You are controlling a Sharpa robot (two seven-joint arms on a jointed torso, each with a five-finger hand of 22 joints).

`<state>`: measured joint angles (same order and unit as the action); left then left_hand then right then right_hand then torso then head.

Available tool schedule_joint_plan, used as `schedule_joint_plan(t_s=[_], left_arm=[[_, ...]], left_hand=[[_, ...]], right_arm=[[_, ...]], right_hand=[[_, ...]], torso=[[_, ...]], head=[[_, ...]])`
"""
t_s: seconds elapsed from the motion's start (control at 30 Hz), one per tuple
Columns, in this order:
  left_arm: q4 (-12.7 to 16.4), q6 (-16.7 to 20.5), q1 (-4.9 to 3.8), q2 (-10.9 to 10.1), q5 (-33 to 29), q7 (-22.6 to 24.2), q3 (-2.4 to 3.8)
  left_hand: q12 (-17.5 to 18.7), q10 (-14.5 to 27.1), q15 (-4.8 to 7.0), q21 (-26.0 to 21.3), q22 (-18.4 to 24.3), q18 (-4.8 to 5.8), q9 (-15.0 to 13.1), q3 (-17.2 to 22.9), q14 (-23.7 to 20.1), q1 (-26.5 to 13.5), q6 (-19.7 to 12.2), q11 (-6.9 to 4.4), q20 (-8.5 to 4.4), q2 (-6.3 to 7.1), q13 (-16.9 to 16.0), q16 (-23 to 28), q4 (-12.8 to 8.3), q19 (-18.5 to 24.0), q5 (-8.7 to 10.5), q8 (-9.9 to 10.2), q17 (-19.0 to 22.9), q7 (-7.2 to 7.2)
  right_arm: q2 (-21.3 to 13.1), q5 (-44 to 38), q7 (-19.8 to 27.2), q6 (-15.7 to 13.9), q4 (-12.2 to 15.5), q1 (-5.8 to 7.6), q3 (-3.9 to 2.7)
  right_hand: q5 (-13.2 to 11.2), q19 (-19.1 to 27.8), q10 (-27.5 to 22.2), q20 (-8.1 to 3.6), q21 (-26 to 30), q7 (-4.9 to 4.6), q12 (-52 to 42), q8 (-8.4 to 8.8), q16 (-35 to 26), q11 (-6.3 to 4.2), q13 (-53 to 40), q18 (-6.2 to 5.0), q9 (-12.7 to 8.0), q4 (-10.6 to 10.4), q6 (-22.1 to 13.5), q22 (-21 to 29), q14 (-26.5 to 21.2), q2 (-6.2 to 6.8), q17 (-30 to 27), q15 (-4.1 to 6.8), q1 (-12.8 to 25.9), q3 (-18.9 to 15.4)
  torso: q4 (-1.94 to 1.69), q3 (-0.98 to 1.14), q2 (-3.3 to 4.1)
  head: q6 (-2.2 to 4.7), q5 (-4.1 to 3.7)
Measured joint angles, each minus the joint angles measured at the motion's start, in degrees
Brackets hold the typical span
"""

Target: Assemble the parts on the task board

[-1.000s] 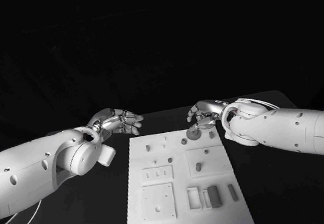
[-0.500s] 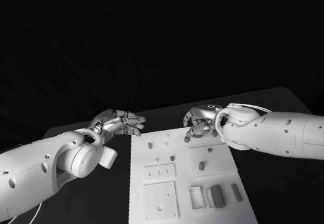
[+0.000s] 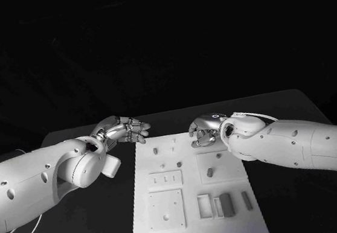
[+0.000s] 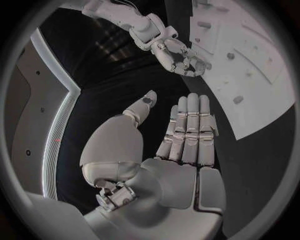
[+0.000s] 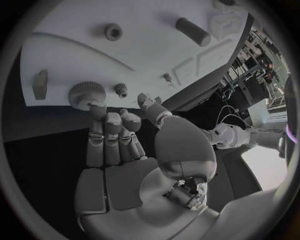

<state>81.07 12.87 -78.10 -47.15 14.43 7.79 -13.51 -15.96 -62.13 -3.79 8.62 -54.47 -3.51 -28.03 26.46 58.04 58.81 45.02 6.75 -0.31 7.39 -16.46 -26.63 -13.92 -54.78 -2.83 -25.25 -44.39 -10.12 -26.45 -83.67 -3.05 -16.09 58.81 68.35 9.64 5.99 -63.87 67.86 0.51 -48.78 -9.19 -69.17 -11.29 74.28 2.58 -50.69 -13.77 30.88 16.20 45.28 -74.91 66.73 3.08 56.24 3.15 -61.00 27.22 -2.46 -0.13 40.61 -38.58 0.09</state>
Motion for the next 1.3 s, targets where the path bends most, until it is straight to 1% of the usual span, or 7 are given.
schedule_joint_plan(t_s=[0.27,0.6,0.83,1.03,1.1,1.2,1.3], left_arm=[[0.1,0.0,-0.04,0.1,0.0,0.0,0.08],[0.2,0.0,-0.07,0.2,0.0,0.0,0.09],[0.1,0.0,-0.07,0.4,0.0,0.0,0.11],[0.1,0.0,-0.08,0.5,0.0,0.0,0.11],[0.1,0.0,-0.09,0.5,0.0,0.0,0.11],[0.0,0.0,-0.09,0.5,0.0,0.0,0.11],[0.0,0.0,-0.09,0.5,0.0,0.0,0.11]], left_hand=[[0.0,0.0,0.0,0.0,-0.1,0.01,0.0,0.0,0.0,0.0,0.0,0.0,0.0,0.0,-0.1,0.0,0.0,0.0,0.0,0.0,0.0,0.0],[0.2,0.0,0.0,0.0,0.0,0.02,-0.1,0.0,0.0,0.0,0.0,0.0,0.0,0.0,-0.1,0.0,0.0,0.0,0.0,0.0,-0.1,0.0],[0.2,0.0,0.0,0.0,-0.1,0.02,-0.1,0.0,0.0,0.0,0.0,0.0,0.01,0.0,-0.2,0.0,0.0,0.0,0.0,0.0,-0.1,0.0],[0.2,0.0,0.0,0.0,-0.1,0.03,-0.2,0.0,0.0,0.0,0.0,0.0,0.01,0.0,-0.2,0.0,0.0,0.0,0.0,0.0,-0.2,0.0],[0.2,0.0,0.0,-0.1,-0.1,0.03,-0.1,-0.1,0.0,0.0,0.0,0.0,0.0,0.0,-0.2,0.0,0.1,0.0,0.0,0.0,-0.2,0.0],[0.2,0.0,0.0,-0.2,-0.1,0.05,-0.1,-0.1,0.0,0.0,0.0,0.0,-0.06,0.0,-0.2,0.0,0.1,-0.1,0.0,0.2,-0.2,0.0],[0.2,0.0,0.0,-0.2,-0.1,0.4,-0.1,-0.1,0.0,0.0,0.0,0.0,-0.21,0.0,-0.2,0.0,0.1,-0.2,0.0,0.2,-0.2,0.0]], right_arm=[[1.0,-1.7,-0.8,0.1,-1.6,-0.45,-0.02],[1.2,-3.0,-1.6,0.4,-2.1,-0.84,-0.01],[1.3,-3.3,-1.9,0.7,-2.2,-0.87,0.0],[1.6,-3.5,-2.0,0.8,-2.5,-0.87,0.0],[1.6,-3.5,-2.0,0.8,-2.6,-0.87,0.0],[1.5,-3.6,-2.1,0.8,-2.7,-0.87,-0.01],[1.5,-3.8,-2.2,0.8,-2.8,-0.88,-0.01]], right_hand=[[0.0,-0.2,-0.1,-0.22,-0.7,0.0,-0.7,0.0,0.7,0.09,-0.2,0.07,-0.3,0.0,0.0,0.0,0.2,0.0,0.4,-0.06,0.0,0.0],[0.0,-0.2,-0.1,-0.22,-0.8,-0.2,-0.9,0.21,1.1,0.11,-0.2,0.1,-0.3,0.0,-0.2,0.0,0.3,0.0,0.6,-0.12,0.0,0.0],[0.0,-0.1,-0.2,-0.29,-1.4,-0.42,-1.1,0.21,1.3,0.18,-0.3,0.1,-0.5,-0.2,0.0,0.0,0.3,-0.02,0.8,-0.13,0.0,0.5],[0.0,0.1,-0.2,-0.52,-1.7,-0.46,-1.3,0.21,1.6,0.18,-0.3,0.29,-0.5,0.0,0.0,0.0,0.3,-1.02,0.9,-0.14,0.1,0.6],[0.0,0.1,-0.2,-0.51,-1.7,-0.55,-1.3,0.21,1.6,0.17,-0.3,0.3,-0.5,0.1,0.4,0.0,0.3,-1.84,1.0,-0.15,0.0,1.0],[0.0,0.1,-0.2,-0.51,-2.0,-0.41,-1.4,0.21,1.9,0.17,-0.3,0.3,-0.5,0.1,0.9,0.0,0.2,-1.96,1.1,-0.2,-0.2,1.0],[0.0,0.1,-0.2,-0.51,-2.2,-0.19,-1.6,0.02,2.0,0.17,-0.3,0.3,-0.5,0.2,1.4,0.0,0.2,-2.17,1.1,-0.21,-0.4,1.2]], torso=[[-0.09,-0.07,0.28],[-0.4,-0.14,0.85],[-0.48,-0.19,1.05],[-0.52,-0.19,1.12],[-0.54,-0.19,1.12],[-0.55,-0.19,1.12],[-0.52,-0.19,1.1]], head=[[0.03,0.05],[0.01,0.01],[0.09,-0.07],[-0.05,0.1],[-0.1,0.13],[-0.17,0.18],[-0.23,0.2]])
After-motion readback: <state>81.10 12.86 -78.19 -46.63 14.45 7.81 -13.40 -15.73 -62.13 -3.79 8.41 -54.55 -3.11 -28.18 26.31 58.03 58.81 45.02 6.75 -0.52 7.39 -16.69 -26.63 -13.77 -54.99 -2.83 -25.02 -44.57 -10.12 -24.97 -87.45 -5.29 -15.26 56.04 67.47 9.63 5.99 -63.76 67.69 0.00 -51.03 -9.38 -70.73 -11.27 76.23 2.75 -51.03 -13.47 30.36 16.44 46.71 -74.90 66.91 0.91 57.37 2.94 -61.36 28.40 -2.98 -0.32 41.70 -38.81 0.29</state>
